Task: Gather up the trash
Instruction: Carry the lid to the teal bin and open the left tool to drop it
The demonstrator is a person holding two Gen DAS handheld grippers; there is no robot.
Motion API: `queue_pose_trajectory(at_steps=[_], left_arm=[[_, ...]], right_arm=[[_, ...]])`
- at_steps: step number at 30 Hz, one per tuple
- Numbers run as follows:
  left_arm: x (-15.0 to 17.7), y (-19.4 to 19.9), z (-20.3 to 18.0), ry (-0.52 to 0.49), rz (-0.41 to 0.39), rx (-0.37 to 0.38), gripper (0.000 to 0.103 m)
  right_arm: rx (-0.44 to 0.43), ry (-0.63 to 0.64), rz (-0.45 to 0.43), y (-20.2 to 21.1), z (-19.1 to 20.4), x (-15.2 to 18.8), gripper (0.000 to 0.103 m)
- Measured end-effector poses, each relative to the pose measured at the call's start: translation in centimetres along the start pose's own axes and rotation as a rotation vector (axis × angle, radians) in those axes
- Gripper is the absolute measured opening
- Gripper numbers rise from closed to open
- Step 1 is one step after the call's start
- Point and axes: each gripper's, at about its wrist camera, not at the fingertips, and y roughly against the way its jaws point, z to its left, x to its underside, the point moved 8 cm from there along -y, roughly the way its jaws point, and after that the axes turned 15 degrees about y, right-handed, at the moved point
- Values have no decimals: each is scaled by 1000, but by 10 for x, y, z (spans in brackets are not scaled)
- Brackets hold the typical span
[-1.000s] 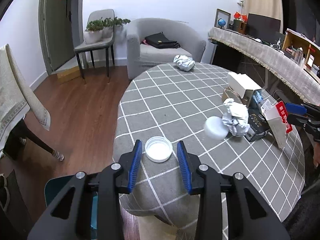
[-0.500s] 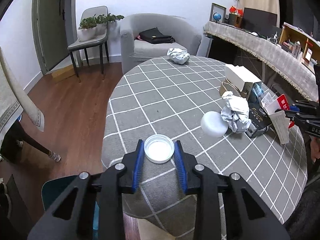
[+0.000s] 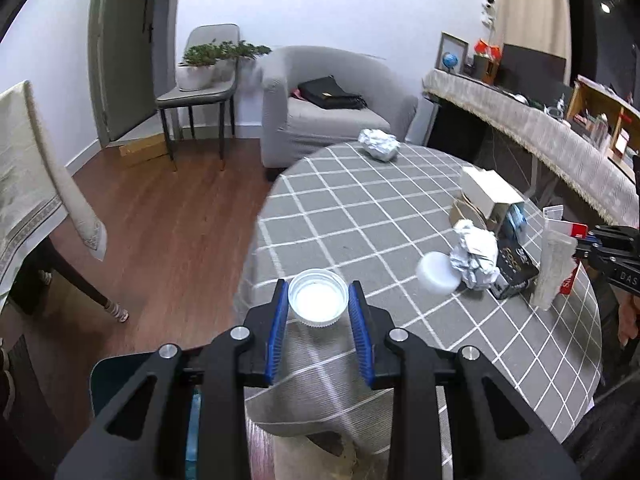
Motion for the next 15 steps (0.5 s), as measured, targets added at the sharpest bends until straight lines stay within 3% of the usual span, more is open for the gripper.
queue_pose_trajectory(at_steps=[8,15], left_arm=[[-8,25,37,56,-42,-33,33],[3,28,75,101,-10,-89,33]], right_arm=[[-24,28,-94,9,30,-48,2],[-84,41,-144,2,61,-82,2]])
